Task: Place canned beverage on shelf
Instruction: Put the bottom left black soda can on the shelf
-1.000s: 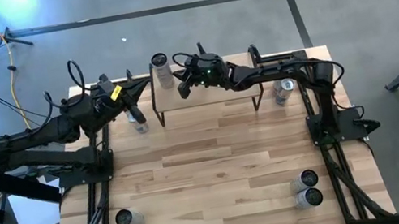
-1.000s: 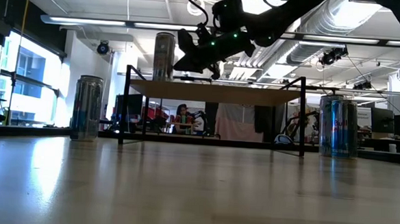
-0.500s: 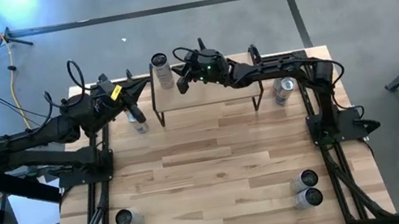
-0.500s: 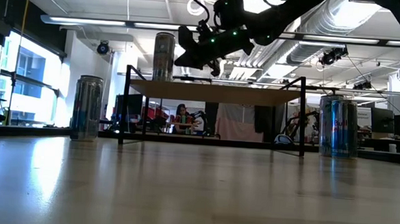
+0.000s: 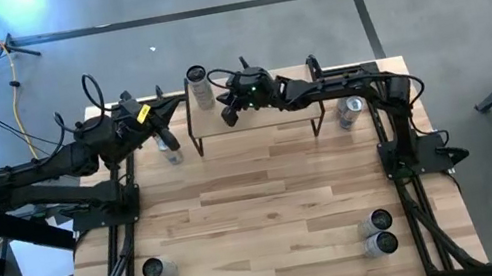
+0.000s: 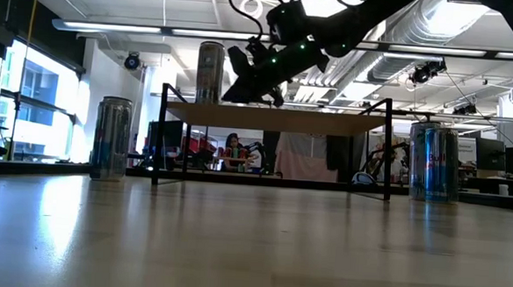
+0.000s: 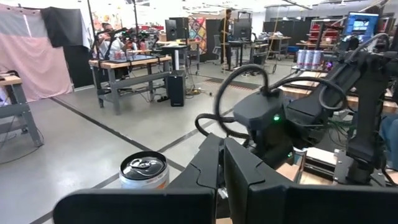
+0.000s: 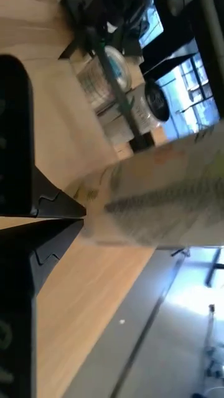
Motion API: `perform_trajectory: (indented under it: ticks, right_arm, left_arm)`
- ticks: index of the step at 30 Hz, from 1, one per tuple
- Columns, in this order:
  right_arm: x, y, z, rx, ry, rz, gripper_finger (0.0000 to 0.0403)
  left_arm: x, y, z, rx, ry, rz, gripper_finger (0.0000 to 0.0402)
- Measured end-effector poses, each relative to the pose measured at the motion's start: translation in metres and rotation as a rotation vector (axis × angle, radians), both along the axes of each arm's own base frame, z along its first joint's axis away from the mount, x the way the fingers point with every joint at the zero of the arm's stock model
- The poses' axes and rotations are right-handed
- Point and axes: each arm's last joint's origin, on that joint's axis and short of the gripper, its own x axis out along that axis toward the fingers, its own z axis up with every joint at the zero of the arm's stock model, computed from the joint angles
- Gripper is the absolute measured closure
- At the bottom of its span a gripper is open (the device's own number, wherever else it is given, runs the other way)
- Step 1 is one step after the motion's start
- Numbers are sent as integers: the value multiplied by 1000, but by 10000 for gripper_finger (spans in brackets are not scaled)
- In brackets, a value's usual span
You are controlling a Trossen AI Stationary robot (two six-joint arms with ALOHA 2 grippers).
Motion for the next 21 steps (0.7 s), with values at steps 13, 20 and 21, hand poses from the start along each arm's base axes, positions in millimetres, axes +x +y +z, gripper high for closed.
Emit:
perform_trajectory:
  ticks: [13,20,21]
  right_arm:
    - [3,-5,18,-149,-136,-2,403]
    - [6,-9,17,-126,-223,34,403]
    - [7,-9,14,-119,-208,36,403]
  left_arm:
    - [0,0,0,-2,-1,13,402]
    - [0,0,0,-2,-1,14,401]
    - [0,0,0,-2,-2,14,402]
